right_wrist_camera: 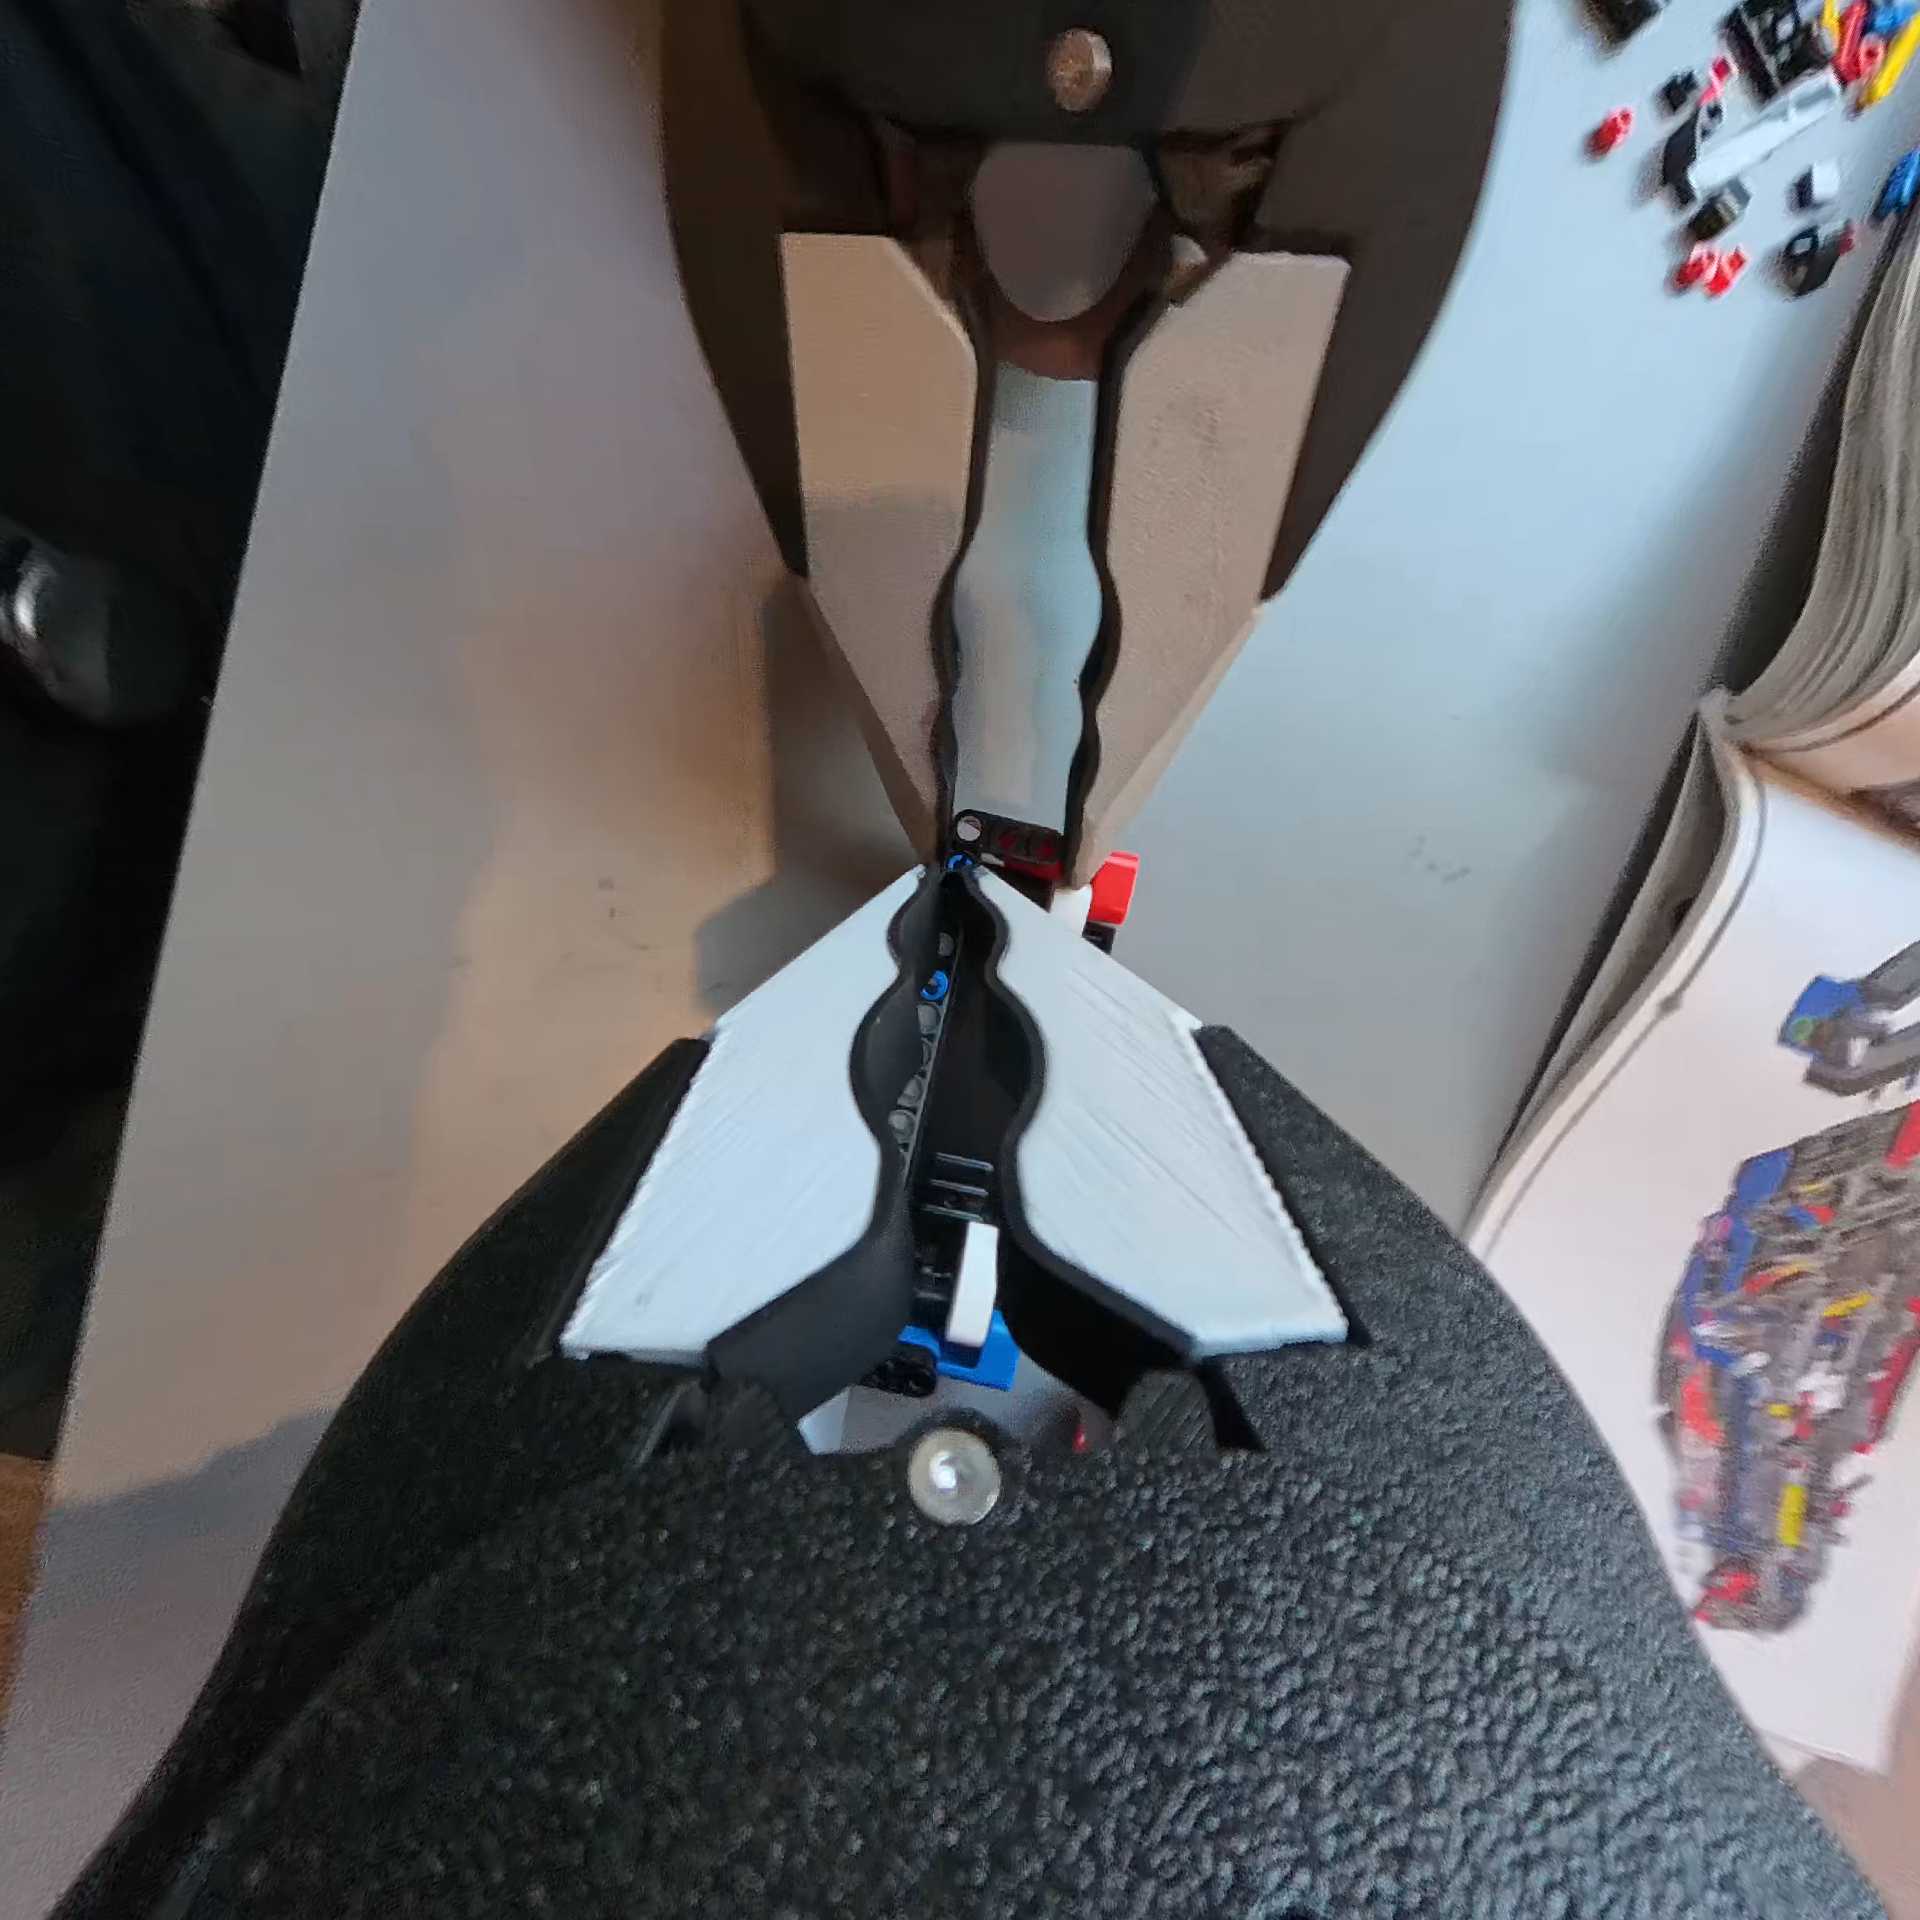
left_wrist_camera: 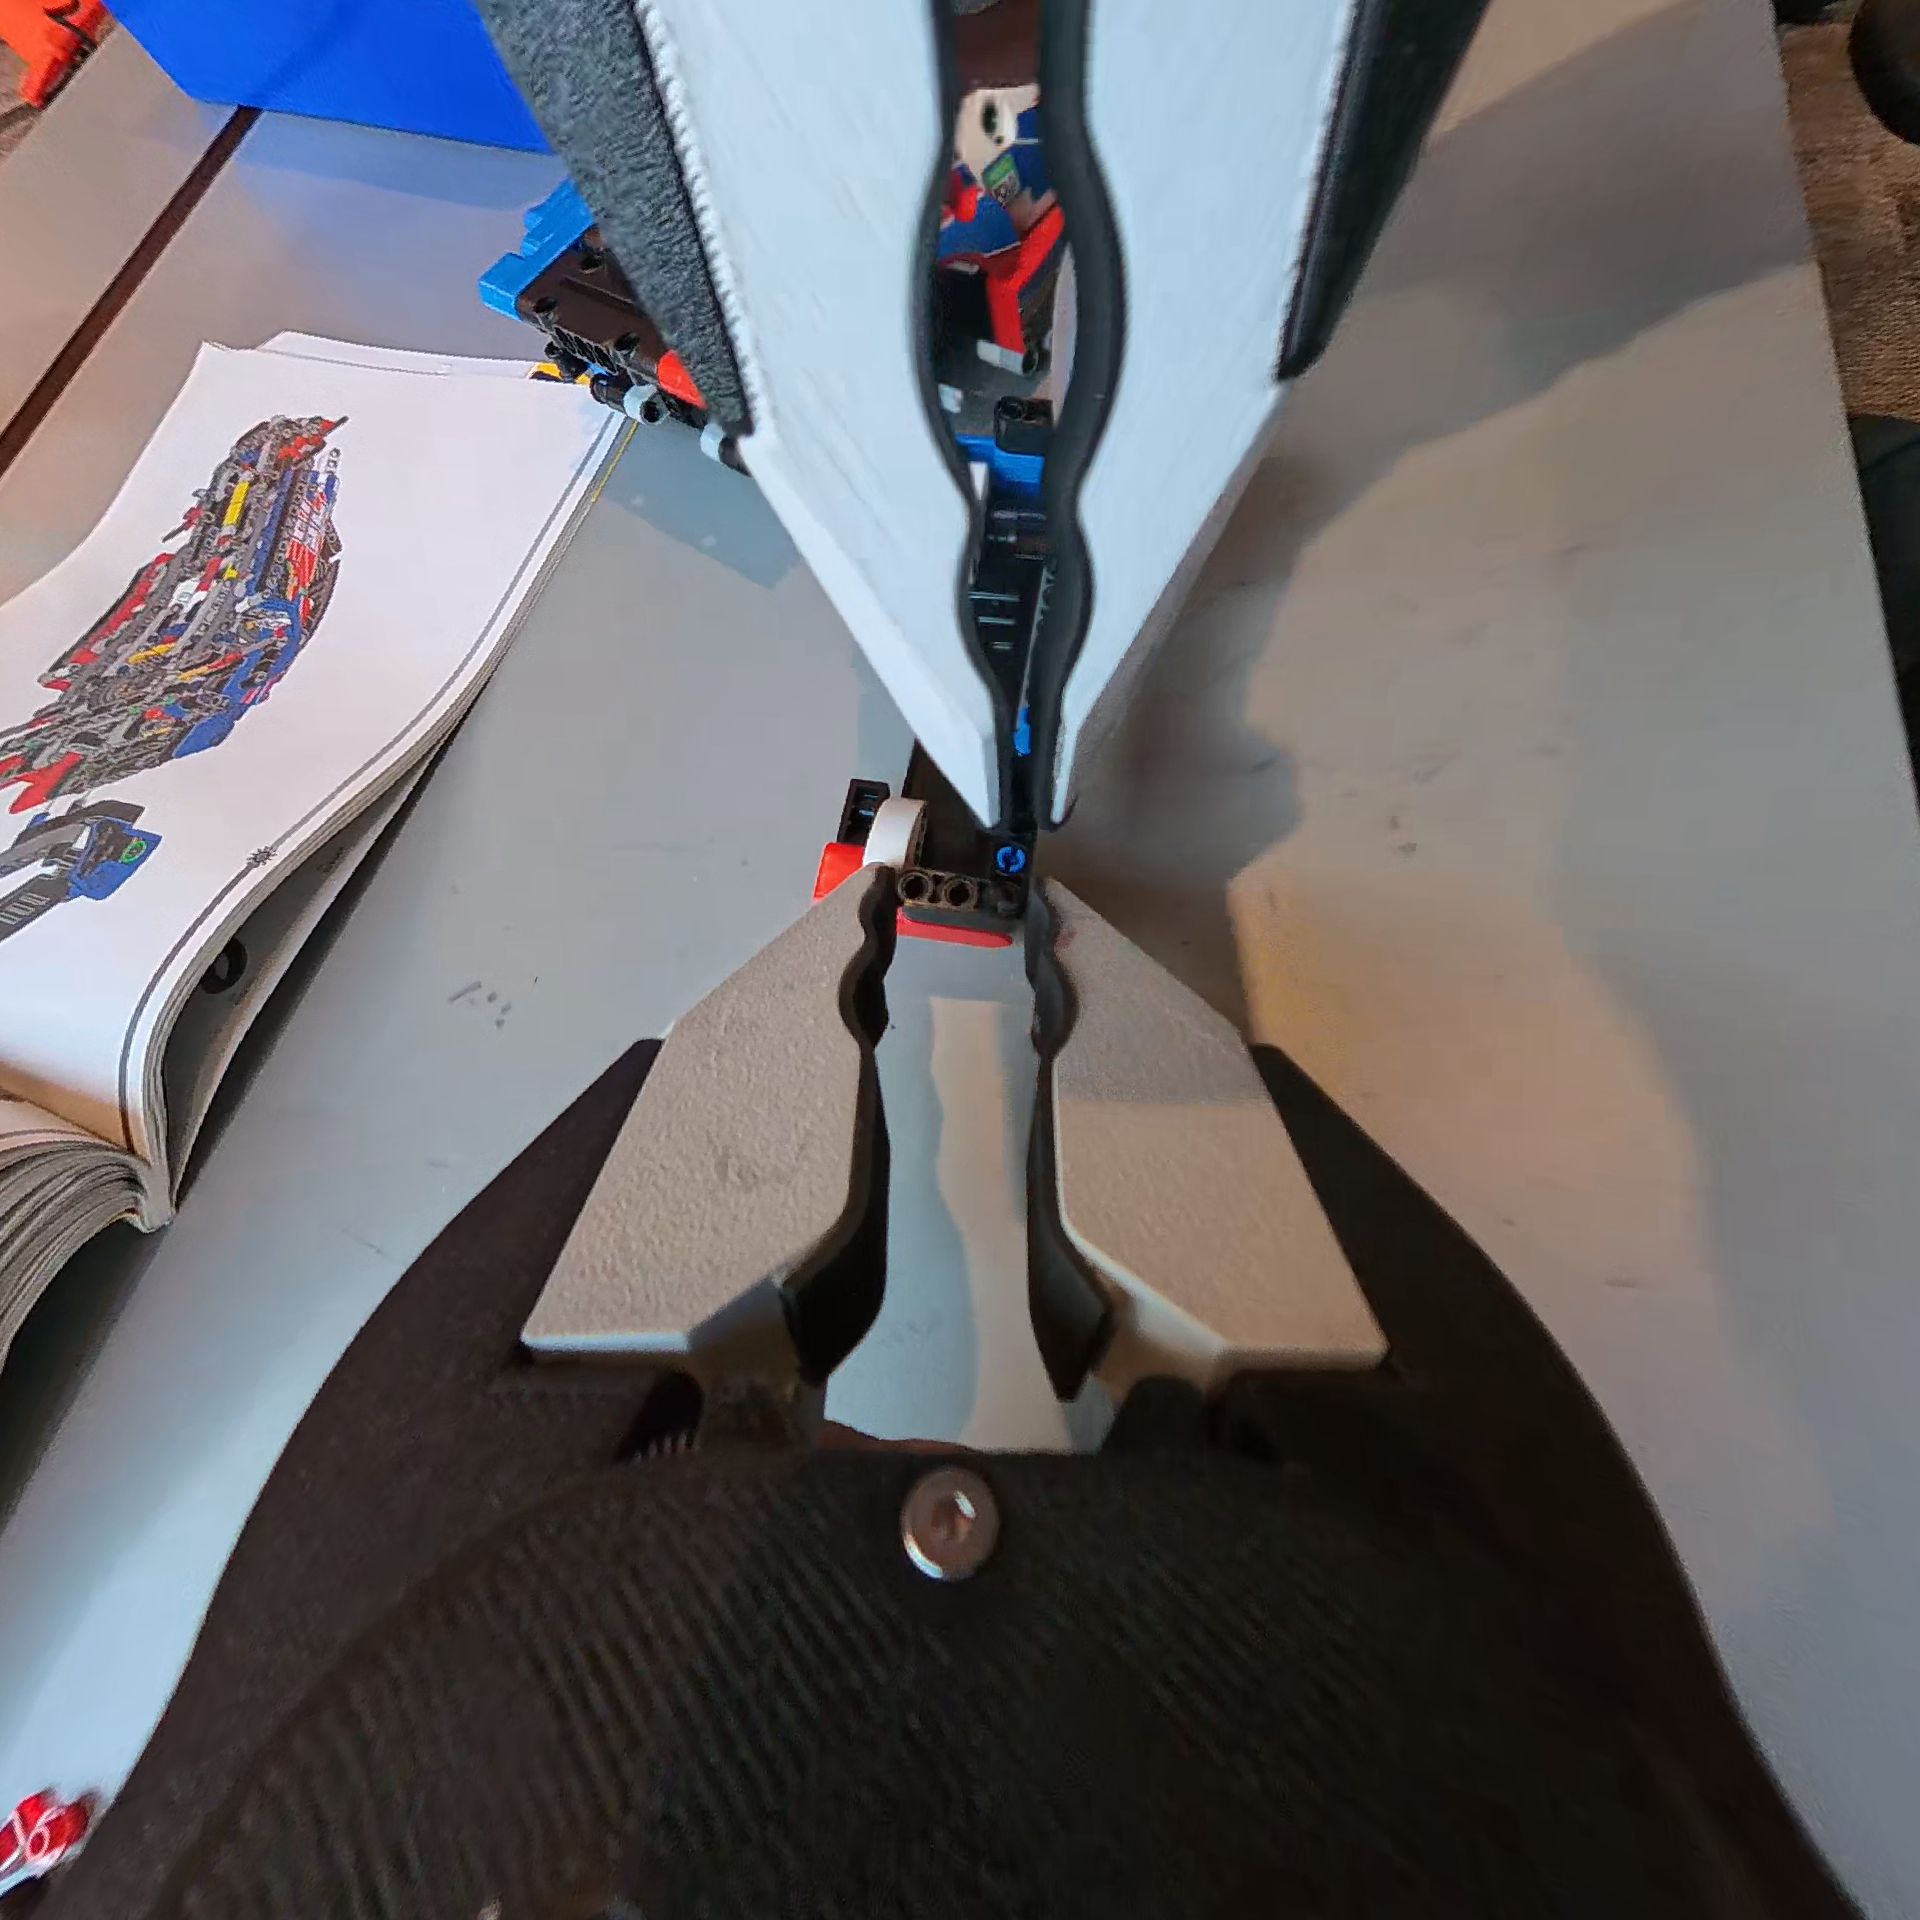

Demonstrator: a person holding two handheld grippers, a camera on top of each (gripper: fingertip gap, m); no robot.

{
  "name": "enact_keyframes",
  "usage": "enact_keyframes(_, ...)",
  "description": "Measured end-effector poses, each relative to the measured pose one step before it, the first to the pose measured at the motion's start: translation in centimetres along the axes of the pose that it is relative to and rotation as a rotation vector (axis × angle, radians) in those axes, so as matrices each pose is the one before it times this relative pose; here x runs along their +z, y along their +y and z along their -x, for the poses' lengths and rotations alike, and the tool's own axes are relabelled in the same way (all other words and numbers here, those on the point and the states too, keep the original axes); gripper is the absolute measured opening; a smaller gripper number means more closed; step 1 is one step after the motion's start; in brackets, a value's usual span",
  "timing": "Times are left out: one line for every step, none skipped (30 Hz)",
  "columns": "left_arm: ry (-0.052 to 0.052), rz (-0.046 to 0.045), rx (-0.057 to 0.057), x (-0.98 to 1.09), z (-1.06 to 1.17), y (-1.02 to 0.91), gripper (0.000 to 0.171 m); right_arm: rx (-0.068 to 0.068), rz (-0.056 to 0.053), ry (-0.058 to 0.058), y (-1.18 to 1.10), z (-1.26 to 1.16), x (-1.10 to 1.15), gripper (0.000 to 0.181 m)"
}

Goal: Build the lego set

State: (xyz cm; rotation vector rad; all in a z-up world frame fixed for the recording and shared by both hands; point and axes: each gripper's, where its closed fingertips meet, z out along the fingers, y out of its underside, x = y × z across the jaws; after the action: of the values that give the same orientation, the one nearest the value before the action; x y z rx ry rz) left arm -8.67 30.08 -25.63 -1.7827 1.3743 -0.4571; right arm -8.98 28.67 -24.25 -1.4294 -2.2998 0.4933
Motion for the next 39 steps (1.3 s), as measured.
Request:
enact_keyframes(-0.0024, 0.00009, 0.0007, 0.03, 0.014, -0.015, 0.022, 0.0454, -0.0131, -0.0129, 0.141, -0.084, -0.09, 0.003)
enact_keyframes(-0.0001, 0.00051, -0.0022, 0.002, 0.015, -0.003, 0.022, 0.0403, -0.0052, -0.0111, 0.336, -0.084, -0.089, 0.004)
enact_keyframes(0.0011, -0.00237, -0.0047, 0.001, 0.023, -0.042, 0.022, 0.0356, -0.0253, -0.007, 0.077, -0.059, -0.055, 0.003)
enact_keyframes(0.0037, -0.00057, -0.0065, 0.009, 0.009, -0.013, 0.022, 0.019, -0.0215, -0.0007, 0.034, -0.024, -0.021, 0.003)
enact_keyframes(0.0025, -0.0002, -0.0028, -0.013, 0.005, -0.004, 0.022, -0.0058, -0.0059, 0.0095, -0.029, -0.01, 0.045, 0.003)
enact_keyframes(0.0009, 0.00048, -0.0007, -0.007, -0.005, 0.012, 0.022, -0.0325, 0.0136, 0.0188, -0.042, 0.005, 0.067, 0.004)
enact_keyframes(-0.0007, 0.00072, 0.001, -0.002, 0.004, 0.005, 0.022, -0.0491, 0.0291, 0.0229, 0.018, 0.032, 0.049, 0.004)
enact_keyframes(-0.002, 0.00125, 0.0008, 0.021, 0.011, 0.015, 0.022, -0.0576, 0.0368, 0.0244, 0.124, 0.012, 0.028, 0.003)
enact_keyframes(-0.0005, 0.00053, 0.0008, 0.007, -0.003, -0.004, 0.022, -0.0531, 0.0322, 0.0192, 0.052, 0.034, 0.001, 0.003)
enact_keyframes(-0.0008, 0.0, 0.0017, 0.013, -0.004, -0.003, 0.022, -0.044, 0.0259, 0.0101, 0.04, 0.055, -0.014, 0.003)
enact_keyframes(-0.0016, -0.0003, 0.0019, 0.011, -0.001, -0.006, 0.022, -0.0278, 0.0144, 0.0, 0.07, 0.042, 0.002, 0.003)
enact_keyframes(-0.0015, 0.00025, 0.0023, 0.004, -0.01, -0.012, 0.022, -0.0039, -0.0011, -0.011, -0.046, 0.025, 0.005, 0.003)
enact_keyframes(-0.0009, 0.00001, 0.0009, 0.005, -0.005, 0.003, 0.022, 0.0059, -0.0092, -0.0163, 0.033, -0.031, -0.025, 0.003)
enact_keyframes(-0.0022, 0.0, -0.0008, 0.018, 0.028, -0.013, 0.022, 0.0003, -0.0063, -0.009, 0.062, -0.026, 0.04, 0.003)
enact_keyframes(-0.0029, 0.00093, -0.0024, 0.026, 0.04, -0.008, 0.022, -0.0021, 0.0032, -0.0043, 0.123, 0.016, 0.208, 0.003)
enact_keyframes(0.0001, 0.00295, -0.0025, 0.013, 0.02, 0.025, 0.022, 0.0095, 0.0022, -0.0043, -0.012, -0.014, 0.228, 0.003)
enact_keyframes(-0.0004, 0.00155, -0.0028, -0.023, 0.036, 0.043, 0.022, 0.0208, 0.0029, -0.0066, -0.034, -0.054, -0.009, 0.003)
enact_keyframes(0.0006, -0.00098, -0.0031, -0.001, 0.028, -0.007, 0.022, 0.0284, 0.0033, -0.0055, 0.02, -0.039, -0.011, 0.003)
enact_keyframes(-0.0003, -0.00005, -0.0009, 0.008, 0.016, -0.002, 0.022, 0.0128, -0.0055, 0.0029, 0.02, 0.001, 0.005, 0.004)
enact_keyframes(-0.0021, 0.00024, 0.0017, 0.014, 0.001, -0.005, 0.022, 0.0115, -0.0099, 0.0035, 0.019, -0.008, 0.016, 0.004)
enact_keyframes(-0.0018, 0.00001, 0.0025, 0.004, -0.003, -0.001, 0.022, 0.0255, -0.0086, -0.0015, -0.008, 0.013, -0.002, 0.004)
enact_keyframes(-0.0005, 0.00005, 0.0001, -0.007, 0.011, 0.007, 0.022, 0.0317, -0.0032, -0.001, -0.045, -0.04, -0.018, 0.004)
enact_keyframes(0.0014, -0.00103, -0.0031, -0.01, 0.01, -0.015, 0.022, 0.0355, 0.0007, 0.0039, -0.052, -0.038, -0.037, 0.004)
enact_keyframes(0.0029, -0.0018, -0.0013, -0.014, -0.015, -0.01, 0.022, 0.0204, -0.003, 0.0061, -0.099, 0.061, -0.076, 0.004)
enact_keyframes(0.0055, -0.00381, 0.0025, -0.023, -0.104, -0.051, 0.022, 0.0061, -0.0127, 0.0062, -0.072, 0.079, -0.132, 0.004)
enact_keyframes(0.0021, -0.00066, 0.0032, 0.005, -0.062, -0.01, 0.022, 0.0179, -0.025, 0.0043, -0.204, 0.035, -0.221, 0.004)
enact_keyframes(-0.0029, 0.00071, 0.0025, 0.007, 0.009, 0.002, 0.022, 0.0309, -0.0313, -0.0051, -0.236, 0.036, -0.26, 0.002)
enact_keyframes(-0.0066, 0.00145, -0.0008, 0.026, 0.082, 0.017, 0.022, 0.0356, -0.043, -0.0126, -0.387, 0.084, -0.348, 0.0)
enact_keyframes(0.0, -0.00018, -0.0031, -0.006, 0.037, 0.004, 0.022, 0.0257, -0.0358, 0.0011, -0.319, -0.139, -0.335, 0.0)
enact_keyframes(0.0022, -0.0006, -0.0051, -0.005, 0.025, -0.006, 0.022, 0.0081, -0.0074, 0.0087, 0.007, -0.214, -0.189, 0.0)
enact_keyframes(0.0, -0.00018, -0.0059, -0.011, 0.063, 0.005, 0.022, -0.0086, 0.0189, 0.016, 0.34, -0.263, 0.077, 0.0)
enact_keyframes(-0.0014, 0.00014, -0.0046, -0.005, 0.055, 0.007, 0.022, -0.02, 0.0253, 0.0153, 0.413, -0.109, 0.258, 0.0)
enact_keyframes(0.001, -0.00004, -0.0016, -0.008, 0.011, 0.001, 0.022, -0.0207, 0.0262, 0.0015, 0.392, 0.197, 0.431, 0.0)
enact_keyframes(-0.0036, 0.00524, 0.0019, -0.002, 0.038, 0.079, 0.022, -0.0171, -0.0068, 0.0102, -0.121, 0.0, 0.116, 0.0)
enact_keyframes(-0.0042, -0.00111, -0.001, -0.013, 0.063, 0.003, 0.022, -0.0181, 0.0146, 0.0077, 0.083, -0.127, -0.096, 0.0)
enact_keyframes(0.0009, -0.00246, -0.0036, 0.011, 0.019, -0.043, 0.022, -0.0001, 0.0119, 0.0068, -0.044, -0.174, -0.155, 0.0)
enact_keyframes(0.0072, -0.00199, -0.0041, -0.006, -0.044, -0.02, 0.022, 0.0022, -0.0219, 0.0072, -0.507, -0.11, -0.329, 0.0)
enact_keyframes(0.0027, -0.00094, -0.0042, -0.006, 0.015, -0.012, 0.022, 0.0014, -0.0395, -0.0018, -0.653, 0.025, -0.272, 0.0)
enact_keyframes(0.0001, -0.00017, -0.0015, -0.004, 0.011, -0.006, 0.022, 0.0001, 0.0054, -0.0054, 0.121, 0.142, 0.102, 0.0)
